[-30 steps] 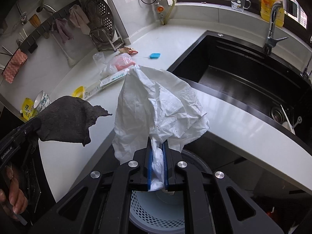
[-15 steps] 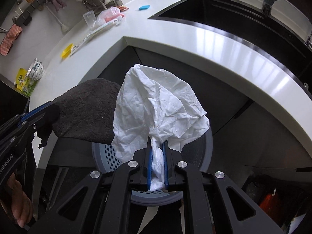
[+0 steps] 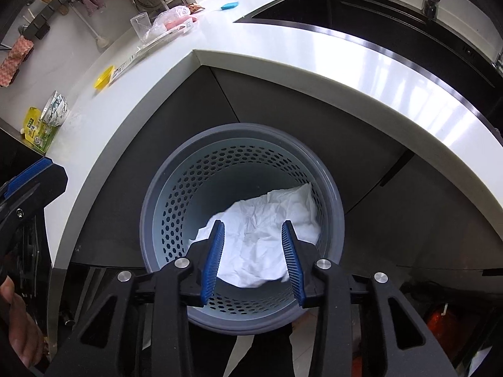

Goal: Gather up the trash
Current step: 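Move both tools back toward the counter trash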

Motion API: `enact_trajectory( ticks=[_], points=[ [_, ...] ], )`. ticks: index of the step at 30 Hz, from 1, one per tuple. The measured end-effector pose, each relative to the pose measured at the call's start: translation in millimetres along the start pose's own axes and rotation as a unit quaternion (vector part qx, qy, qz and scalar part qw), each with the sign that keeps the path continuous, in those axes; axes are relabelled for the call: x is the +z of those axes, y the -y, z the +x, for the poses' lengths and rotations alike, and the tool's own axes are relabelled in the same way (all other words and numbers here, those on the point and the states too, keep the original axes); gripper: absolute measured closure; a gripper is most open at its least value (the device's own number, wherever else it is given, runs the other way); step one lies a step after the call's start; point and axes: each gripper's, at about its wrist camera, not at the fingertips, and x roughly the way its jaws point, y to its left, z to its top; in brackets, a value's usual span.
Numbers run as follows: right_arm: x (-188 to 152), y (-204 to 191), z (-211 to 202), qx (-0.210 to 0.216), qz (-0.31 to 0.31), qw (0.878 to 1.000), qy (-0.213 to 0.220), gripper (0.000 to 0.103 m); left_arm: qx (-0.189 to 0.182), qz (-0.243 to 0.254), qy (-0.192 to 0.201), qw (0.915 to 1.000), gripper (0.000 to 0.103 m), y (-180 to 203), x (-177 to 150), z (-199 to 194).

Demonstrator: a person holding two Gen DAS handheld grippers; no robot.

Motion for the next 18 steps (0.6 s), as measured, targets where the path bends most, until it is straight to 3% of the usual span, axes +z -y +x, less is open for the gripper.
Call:
enact_trajectory(
  ticks=[18],
  points=[
    [15, -4, -58, 0.022, -0.003, 0.998, 0.055, 0.058, 0.007, 0.016, 0.032, 0.9993, 0.037, 5, 19, -37]
  ],
)
